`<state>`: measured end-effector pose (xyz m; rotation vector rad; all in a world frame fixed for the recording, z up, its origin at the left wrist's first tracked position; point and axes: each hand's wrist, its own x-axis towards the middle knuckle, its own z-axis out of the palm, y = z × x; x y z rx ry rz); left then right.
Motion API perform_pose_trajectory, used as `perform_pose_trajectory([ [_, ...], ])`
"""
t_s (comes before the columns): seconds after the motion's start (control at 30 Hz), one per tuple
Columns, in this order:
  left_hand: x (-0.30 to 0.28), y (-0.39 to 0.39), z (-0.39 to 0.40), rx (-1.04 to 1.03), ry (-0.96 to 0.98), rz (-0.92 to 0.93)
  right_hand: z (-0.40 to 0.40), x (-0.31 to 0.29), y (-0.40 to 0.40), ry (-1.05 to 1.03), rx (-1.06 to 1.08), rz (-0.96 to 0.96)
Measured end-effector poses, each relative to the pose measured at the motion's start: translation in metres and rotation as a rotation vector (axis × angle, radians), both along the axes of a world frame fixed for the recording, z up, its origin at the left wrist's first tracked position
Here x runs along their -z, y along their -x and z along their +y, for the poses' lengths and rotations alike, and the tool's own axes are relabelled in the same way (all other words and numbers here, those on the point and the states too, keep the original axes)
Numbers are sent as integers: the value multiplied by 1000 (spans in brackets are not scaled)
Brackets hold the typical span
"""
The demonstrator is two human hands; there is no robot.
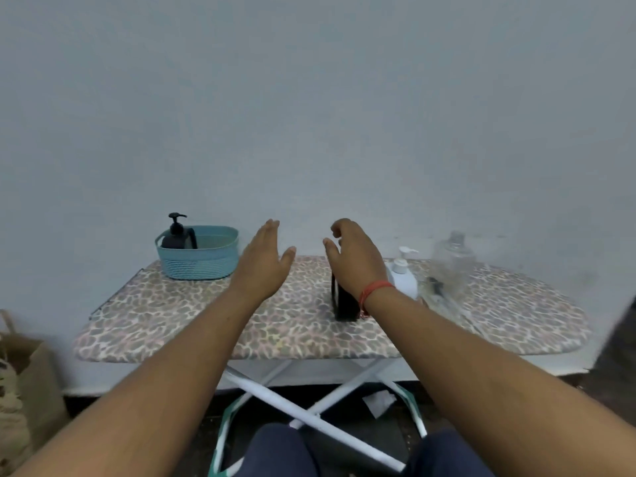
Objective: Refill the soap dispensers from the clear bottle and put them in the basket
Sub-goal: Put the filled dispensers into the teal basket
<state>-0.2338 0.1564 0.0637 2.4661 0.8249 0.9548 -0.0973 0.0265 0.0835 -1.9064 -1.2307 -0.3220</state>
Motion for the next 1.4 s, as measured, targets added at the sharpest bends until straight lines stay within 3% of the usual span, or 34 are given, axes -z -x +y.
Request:
perform_pose_trajectory([
  [0.3,43,-57,-45,118,593,56,-34,65,-44,119,31,462],
  [0.53,60,-87,-51,168,783,-3,-10,84,-53,162,-49,736],
  [0.73,68,-99,-55,205,831,-162,-2,88,-50,106,-106,771],
  [0.9,55,-92,-50,170,838,-162,10,79,-34,72,-83,761],
  [1.07,17,-60,-23,184,694,-138,39,53,-3,-37,-187,695],
  [1.4,-59,38,116,-23,460,-211,185,-14,78,5,-428,483],
])
